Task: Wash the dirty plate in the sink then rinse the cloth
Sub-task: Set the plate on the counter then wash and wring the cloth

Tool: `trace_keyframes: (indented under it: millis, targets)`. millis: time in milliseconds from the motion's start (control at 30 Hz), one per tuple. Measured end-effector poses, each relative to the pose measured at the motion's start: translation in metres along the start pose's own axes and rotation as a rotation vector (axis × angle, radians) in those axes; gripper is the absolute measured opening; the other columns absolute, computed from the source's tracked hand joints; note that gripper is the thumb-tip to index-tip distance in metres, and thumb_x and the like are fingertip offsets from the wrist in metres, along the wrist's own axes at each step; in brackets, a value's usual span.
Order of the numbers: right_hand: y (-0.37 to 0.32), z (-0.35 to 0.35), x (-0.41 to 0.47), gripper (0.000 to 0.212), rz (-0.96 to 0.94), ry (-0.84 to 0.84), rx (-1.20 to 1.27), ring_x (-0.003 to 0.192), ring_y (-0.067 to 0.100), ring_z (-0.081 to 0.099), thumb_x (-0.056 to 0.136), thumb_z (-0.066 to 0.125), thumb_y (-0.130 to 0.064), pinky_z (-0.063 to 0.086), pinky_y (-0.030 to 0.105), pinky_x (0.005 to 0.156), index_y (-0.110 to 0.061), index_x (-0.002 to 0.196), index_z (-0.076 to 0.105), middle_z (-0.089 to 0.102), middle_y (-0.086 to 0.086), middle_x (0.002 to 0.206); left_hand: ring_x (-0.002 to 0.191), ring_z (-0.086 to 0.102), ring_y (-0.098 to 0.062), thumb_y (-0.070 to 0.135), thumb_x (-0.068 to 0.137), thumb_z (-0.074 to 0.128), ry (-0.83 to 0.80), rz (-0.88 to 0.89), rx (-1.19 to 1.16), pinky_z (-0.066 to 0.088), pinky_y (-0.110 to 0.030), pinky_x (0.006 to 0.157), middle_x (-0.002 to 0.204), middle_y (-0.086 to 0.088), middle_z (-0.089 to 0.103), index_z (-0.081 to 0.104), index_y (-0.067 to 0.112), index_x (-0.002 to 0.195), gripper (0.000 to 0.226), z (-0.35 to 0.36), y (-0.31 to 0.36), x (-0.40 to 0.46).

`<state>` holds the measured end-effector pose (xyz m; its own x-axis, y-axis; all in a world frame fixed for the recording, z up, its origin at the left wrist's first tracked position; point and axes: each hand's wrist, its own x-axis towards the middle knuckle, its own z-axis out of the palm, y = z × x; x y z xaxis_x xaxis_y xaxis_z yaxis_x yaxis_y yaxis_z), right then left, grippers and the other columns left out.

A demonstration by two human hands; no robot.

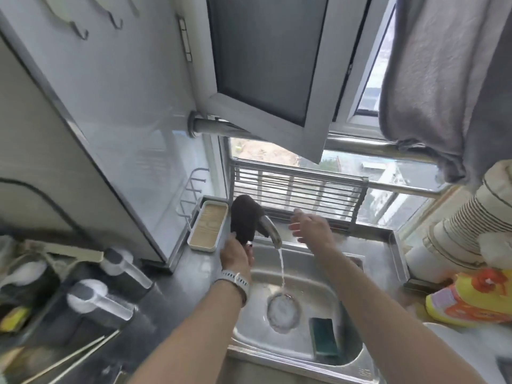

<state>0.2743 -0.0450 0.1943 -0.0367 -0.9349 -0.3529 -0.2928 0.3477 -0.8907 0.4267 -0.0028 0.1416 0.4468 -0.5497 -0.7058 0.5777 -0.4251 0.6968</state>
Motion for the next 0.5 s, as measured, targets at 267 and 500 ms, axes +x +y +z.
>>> trace_keyframes:
  millis: [267, 500]
  targets:
    - [-0.036, 0.048, 0.064, 0.061, 0.454, -0.428, -0.159, 0.082, 0.028, 0.066, 0.089, 0.052, -0.060, 0.055, 0.036, 0.083, -0.002, 0.105, 0.062, 0.067, 0.013, 0.088, 0.109, 0.064, -0.034, 0.022, 0.086, 0.065, -0.311, -0.370, -0.316, 0.053, -0.047, 0.101, 0.115, -0.023, 0.064, 0.058, -0.005, 0.114, 0.039, -0.012, 0.041, 0.024]
    - [-0.035, 0.047, 0.073, 0.008, 0.465, -0.386, 0.260, 0.067, 0.025, 0.062, 0.089, 0.064, -0.008, 0.054, 0.040, 0.085, -0.002, 0.084, 0.062, 0.061, 0.012, 0.076, 0.101, 0.060, -0.030, 0.012, 0.080, 0.069, -0.305, -0.400, -0.267, 0.054, -0.042, 0.099, 0.112, -0.020, 0.057, 0.060, -0.002, 0.120, 0.044, -0.027, 0.049, 0.034]
